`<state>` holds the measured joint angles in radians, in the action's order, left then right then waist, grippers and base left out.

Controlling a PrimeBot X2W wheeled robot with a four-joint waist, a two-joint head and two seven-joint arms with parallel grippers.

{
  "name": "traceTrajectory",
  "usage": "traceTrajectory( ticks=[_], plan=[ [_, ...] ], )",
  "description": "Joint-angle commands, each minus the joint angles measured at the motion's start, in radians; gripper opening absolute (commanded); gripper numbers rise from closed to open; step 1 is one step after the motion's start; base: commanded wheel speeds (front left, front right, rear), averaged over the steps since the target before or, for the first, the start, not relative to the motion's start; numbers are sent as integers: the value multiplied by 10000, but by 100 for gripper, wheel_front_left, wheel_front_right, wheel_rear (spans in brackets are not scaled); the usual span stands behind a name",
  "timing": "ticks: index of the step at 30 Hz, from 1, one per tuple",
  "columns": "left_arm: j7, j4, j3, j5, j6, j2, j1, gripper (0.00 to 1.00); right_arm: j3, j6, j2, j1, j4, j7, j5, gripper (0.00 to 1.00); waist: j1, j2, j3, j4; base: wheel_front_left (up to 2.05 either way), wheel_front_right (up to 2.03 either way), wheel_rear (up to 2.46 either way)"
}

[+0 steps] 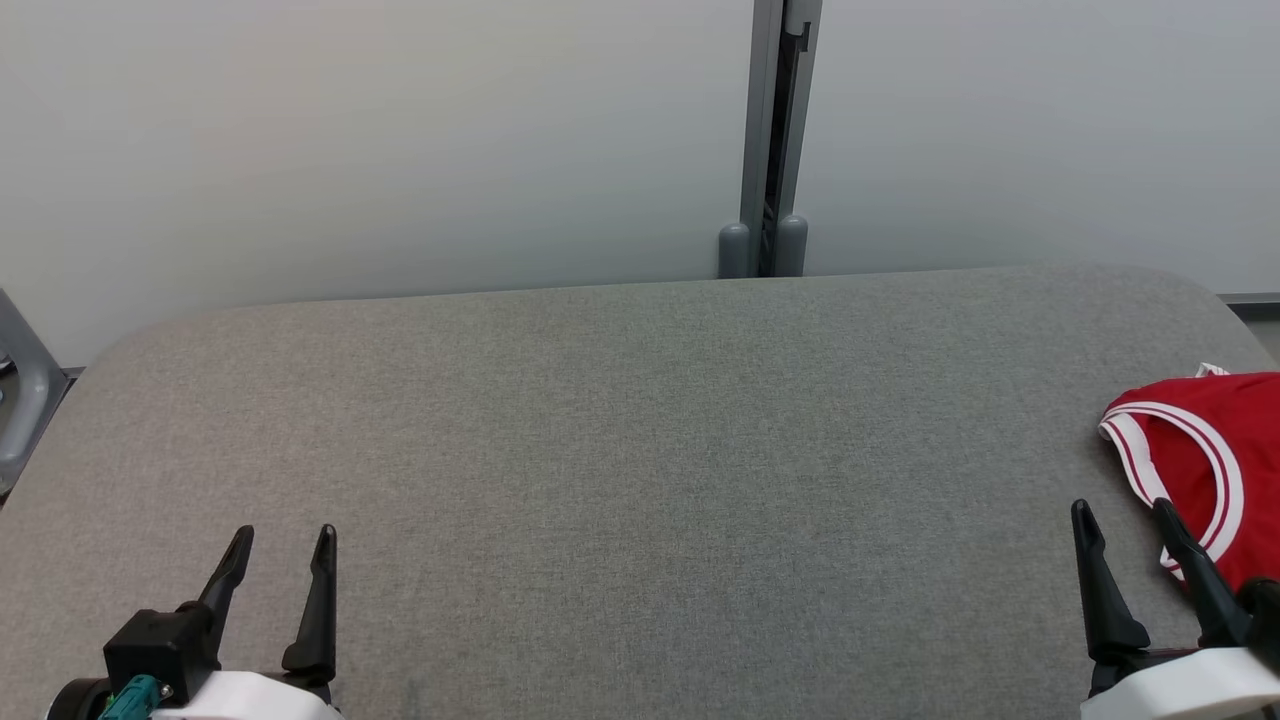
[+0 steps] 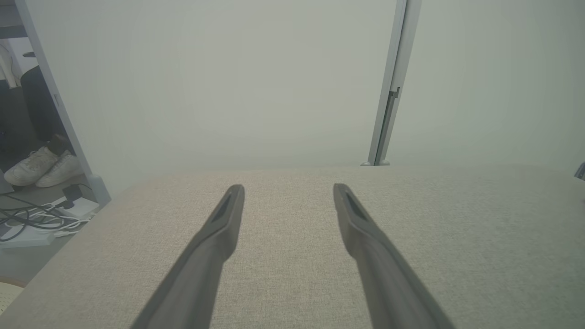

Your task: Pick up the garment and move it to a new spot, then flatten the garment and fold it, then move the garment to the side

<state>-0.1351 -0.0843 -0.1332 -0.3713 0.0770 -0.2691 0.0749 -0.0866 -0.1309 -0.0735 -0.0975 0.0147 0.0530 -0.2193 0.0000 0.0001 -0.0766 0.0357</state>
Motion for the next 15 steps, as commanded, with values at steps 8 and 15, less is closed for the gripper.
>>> traceTrajectory(
  ticks=[8,15],
  plan=[
    [0,-31,-25,-104,84,-85,25,100,-97,4,47,-198,23,28,-2,100,0,-1,20,30,0,0,0],
    [-40,-68,-38,-151,114,-117,-3,100,-104,4,82,-200,38,27,-14,100,0,-1,14,37,0,0,0]
  ],
)
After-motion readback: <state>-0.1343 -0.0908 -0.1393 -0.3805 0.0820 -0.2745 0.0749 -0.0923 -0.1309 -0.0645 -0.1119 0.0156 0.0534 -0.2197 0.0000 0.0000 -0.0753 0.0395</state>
